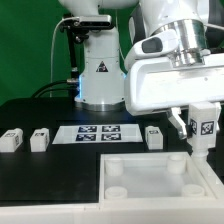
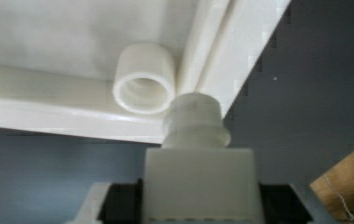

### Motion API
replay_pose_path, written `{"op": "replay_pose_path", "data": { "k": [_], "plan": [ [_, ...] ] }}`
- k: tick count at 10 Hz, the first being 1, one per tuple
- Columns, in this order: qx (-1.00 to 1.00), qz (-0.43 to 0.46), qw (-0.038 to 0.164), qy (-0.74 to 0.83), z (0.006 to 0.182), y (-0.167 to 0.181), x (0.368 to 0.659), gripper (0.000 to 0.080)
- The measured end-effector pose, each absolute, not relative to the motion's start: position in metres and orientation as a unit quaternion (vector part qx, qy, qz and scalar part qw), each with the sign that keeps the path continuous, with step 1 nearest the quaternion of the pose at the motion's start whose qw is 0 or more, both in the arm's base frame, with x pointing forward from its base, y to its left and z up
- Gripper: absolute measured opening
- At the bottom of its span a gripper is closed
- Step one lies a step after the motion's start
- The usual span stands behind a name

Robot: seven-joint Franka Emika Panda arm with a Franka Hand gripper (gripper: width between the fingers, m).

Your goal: Assemble one leg

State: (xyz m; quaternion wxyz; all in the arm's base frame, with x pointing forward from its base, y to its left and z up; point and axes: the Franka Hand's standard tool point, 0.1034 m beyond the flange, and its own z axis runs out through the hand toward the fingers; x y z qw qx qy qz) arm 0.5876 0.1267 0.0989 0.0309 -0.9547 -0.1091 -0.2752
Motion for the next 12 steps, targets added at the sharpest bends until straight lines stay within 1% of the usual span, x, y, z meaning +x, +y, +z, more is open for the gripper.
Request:
{"op": "replay_pose_path", "data": {
  "k": [1, 2, 3, 5, 8, 12],
  "plan": [
    [-0.953, -0.280, 0.026, -0.112, 0.099, 0.115, 0.598, 0.0294],
    [-0.953, -0.281, 0.027, -0.108, 0.094, 0.107, 0.605, 0.0294],
    [-0.952, -0.285, 0.028, -0.105, 0.089, 0.106, 0.608, 0.0293],
    [-0.952, -0.287, 0.024, -0.107, 0.080, 0.100, 0.610, 0.0294],
    [-0.953, -0.280, 0.026, -0.110, 0.071, 0.105, 0.606, 0.0294],
    [-0.953, -0.282, 0.027, -0.110, 0.069, 0.107, 0.613, 0.0293]
  ]
}}
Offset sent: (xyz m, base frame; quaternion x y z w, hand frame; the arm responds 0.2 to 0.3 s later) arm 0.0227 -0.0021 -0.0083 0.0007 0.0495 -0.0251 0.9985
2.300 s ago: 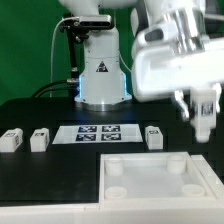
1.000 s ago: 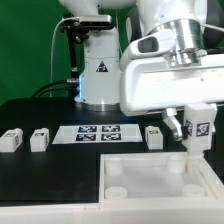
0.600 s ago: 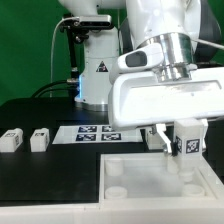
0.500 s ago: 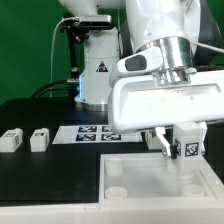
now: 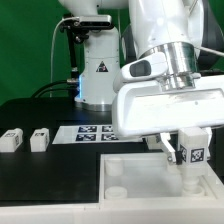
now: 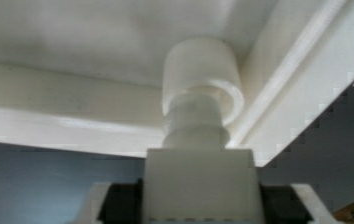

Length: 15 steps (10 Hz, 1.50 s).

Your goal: Assemble one leg

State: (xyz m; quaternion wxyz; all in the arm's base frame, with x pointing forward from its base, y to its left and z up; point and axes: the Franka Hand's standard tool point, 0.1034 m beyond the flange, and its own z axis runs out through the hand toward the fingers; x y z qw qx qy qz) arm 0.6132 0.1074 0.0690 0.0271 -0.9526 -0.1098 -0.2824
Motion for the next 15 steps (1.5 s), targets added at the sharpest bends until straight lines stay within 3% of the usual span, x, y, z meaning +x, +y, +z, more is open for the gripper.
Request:
{"op": "replay_pose_path", "data": {
  "k": [10, 15],
  "plan": [
    [-0.951, -0.287, 0.027, -0.110, 0.065, 0.110, 0.613, 0.0294],
    [-0.954, -0.277, 0.028, -0.113, 0.049, 0.113, 0.607, 0.0294]
  ]
}}
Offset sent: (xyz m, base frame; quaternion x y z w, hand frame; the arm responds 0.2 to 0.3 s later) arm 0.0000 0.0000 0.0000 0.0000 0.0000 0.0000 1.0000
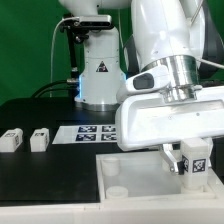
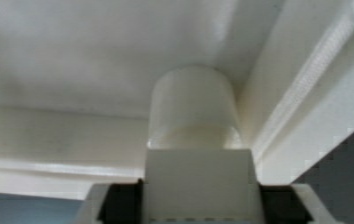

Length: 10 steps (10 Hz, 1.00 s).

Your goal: Assemble one leg

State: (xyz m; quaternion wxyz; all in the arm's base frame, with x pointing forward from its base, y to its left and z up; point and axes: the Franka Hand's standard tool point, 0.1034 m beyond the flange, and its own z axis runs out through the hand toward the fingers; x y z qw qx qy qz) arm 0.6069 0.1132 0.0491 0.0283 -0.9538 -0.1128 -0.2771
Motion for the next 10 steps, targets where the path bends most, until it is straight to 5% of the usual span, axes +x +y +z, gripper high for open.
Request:
{"op": "replay_pose_path", "data": {
  "k": [4, 5, 6, 8, 10],
  "plan": [
    [-0.951, -0.287, 0.028, -0.113, 0.0487, 0.1143, 0.6090, 0.0294],
    [-0.955, -0.274, 0.029, -0.113, 0.0453, 0.1144, 0.6068, 0.0394],
    [-0.955, -0.273, 0.029, -0.113, 0.0444, 0.1143, 0.6063, 0.0394],
    [-0.955, -0.272, 0.029, -0.113, 0.0437, 0.1143, 0.6059, 0.0613],
    [-0.955, -0.272, 0.029, -0.113, 0.0433, 0.1143, 0.6057, 0.0642]
  ]
}}
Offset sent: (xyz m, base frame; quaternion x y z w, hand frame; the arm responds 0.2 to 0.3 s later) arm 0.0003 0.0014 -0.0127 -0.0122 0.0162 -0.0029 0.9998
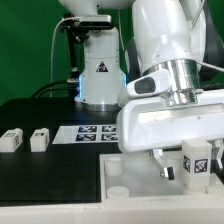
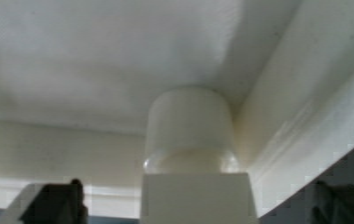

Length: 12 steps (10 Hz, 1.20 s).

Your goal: Assemble one leg

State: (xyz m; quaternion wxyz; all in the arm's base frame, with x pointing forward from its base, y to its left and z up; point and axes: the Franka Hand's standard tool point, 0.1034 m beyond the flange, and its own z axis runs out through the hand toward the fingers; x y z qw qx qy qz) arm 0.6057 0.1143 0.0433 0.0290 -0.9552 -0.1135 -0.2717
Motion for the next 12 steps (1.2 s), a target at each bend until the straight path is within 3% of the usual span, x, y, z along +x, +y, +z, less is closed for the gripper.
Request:
{"op": "replay_pose_path", "data": {
  "k": [4, 6, 8, 12],
  "plan": [
    [-0.957, -0.266, 0.030, -0.114, 0.044, 0.115, 0.606, 0.0649],
    [-0.958, -0.260, 0.032, -0.117, 0.073, 0.116, 0.612, 0.0649],
    [-0.958, -0.262, 0.031, -0.115, 0.087, 0.111, 0.617, 0.0649],
    [-0.959, -0.259, 0.031, -0.112, 0.085, 0.107, 0.618, 0.0649]
  ]
}}
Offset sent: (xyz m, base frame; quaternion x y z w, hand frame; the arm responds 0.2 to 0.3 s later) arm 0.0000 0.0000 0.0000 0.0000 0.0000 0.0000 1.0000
